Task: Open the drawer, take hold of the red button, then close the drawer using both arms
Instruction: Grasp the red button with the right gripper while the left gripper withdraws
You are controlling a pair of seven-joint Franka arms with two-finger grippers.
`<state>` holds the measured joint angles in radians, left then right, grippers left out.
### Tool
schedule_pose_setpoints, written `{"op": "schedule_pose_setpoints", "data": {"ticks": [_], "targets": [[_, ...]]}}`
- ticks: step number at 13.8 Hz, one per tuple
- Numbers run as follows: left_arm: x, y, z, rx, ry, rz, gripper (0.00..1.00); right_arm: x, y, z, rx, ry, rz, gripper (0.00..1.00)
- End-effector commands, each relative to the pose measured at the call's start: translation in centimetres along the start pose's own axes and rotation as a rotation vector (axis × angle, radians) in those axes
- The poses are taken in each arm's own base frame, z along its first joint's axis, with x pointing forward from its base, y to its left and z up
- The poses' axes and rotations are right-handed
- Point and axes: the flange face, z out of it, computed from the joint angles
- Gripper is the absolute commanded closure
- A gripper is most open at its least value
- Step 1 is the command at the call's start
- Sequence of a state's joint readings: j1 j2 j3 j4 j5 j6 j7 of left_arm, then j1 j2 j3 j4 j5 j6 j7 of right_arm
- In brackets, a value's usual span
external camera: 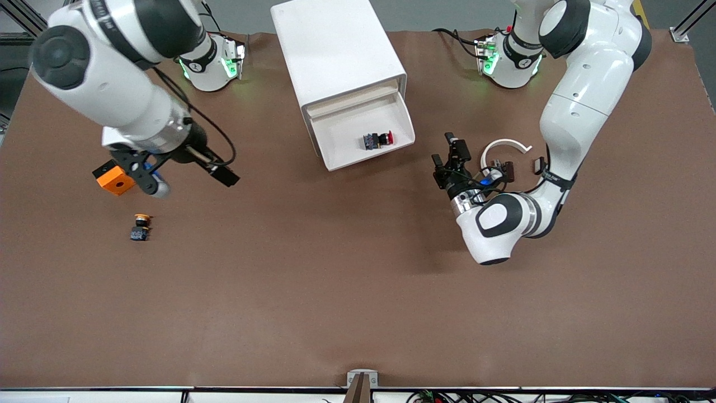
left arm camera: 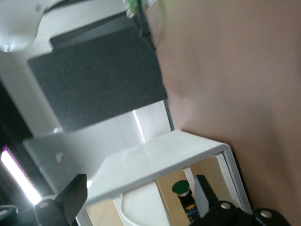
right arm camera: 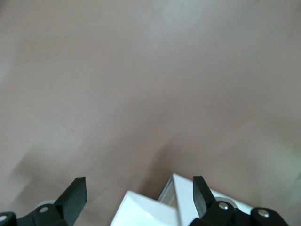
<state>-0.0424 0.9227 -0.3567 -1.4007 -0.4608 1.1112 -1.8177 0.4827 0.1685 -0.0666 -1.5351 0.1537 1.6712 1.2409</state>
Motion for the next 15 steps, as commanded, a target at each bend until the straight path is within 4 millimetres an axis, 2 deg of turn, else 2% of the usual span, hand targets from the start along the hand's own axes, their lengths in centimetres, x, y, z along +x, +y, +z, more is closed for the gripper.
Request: {"op": "schedule_pose_setpoints", "data": {"ticks": [1, 4, 8, 11, 15], "targets": [[0.2, -2.1, -1.4, -0.088, 0.108, 0.176, 0.0, -5.3, -2.4, 2.2, -0.028, -0.004, 0.173, 0.0], [1.2, -3.1, -3.2, -0.206, 0.204, 0.301, 0.0, -12.1, -4.8, 6.8, -0.071, 0.012, 0.253, 0.0], [2.1, -5.8, -3.2, -0.293, 0.369, 0.58, 0.0, -18.5, -6.9, 12.3, -0.076, 0.04, 0.361, 0.0], [4.6, -8.8, -4.2, -0.399, 0.476, 0.746, 0.0, -21.6, -7.4, 14.5, -0.082, 0.051, 0.424, 0.0], [7.5, -12.3, -3.9, -0.532, 0.649, 0.898, 0.0, -23.4, -8.1, 17.4, -0.085, 0.062, 0.472, 0.0]]}}
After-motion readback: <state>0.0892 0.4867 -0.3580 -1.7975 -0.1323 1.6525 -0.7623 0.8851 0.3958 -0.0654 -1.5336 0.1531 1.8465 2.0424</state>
